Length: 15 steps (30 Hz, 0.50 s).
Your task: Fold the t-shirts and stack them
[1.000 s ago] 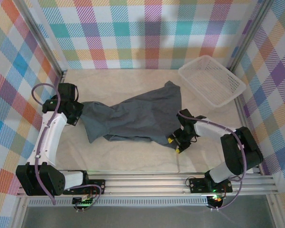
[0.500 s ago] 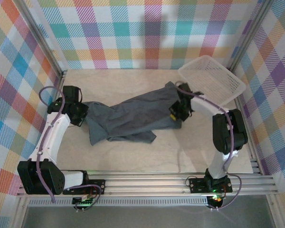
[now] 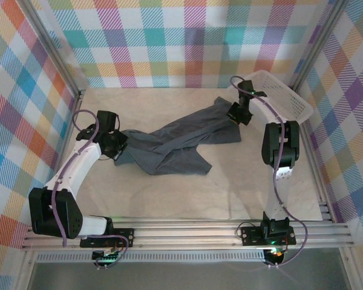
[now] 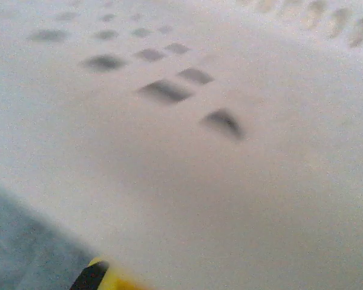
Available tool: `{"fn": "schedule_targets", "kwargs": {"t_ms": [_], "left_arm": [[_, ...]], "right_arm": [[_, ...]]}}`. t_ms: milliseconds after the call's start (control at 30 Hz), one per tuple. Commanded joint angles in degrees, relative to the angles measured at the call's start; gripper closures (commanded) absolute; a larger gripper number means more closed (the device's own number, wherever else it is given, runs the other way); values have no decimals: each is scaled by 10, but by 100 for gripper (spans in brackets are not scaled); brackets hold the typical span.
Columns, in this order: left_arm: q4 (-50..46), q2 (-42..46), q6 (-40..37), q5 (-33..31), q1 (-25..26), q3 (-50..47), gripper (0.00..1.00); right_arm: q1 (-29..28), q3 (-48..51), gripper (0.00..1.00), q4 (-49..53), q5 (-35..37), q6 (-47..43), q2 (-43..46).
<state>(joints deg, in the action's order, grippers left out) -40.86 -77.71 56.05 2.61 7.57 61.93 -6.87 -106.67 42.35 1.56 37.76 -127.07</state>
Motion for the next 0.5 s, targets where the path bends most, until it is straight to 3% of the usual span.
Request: {"fn": "schedule_targets", "kwargs": {"t_ms": [0, 200, 467], "left_arm": [[8, -6, -9, 10, 13, 4, 100], [16, -24, -13, 21, 22, 11, 100], [-18, -33, -16, -11, 27, 39, 100]], "right_arm": [[36, -23, 100, 11, 22, -27, 7], [57, -41, 100, 22, 38, -39, 11], [46, -37, 100, 1, -25, -51, 33]]}}
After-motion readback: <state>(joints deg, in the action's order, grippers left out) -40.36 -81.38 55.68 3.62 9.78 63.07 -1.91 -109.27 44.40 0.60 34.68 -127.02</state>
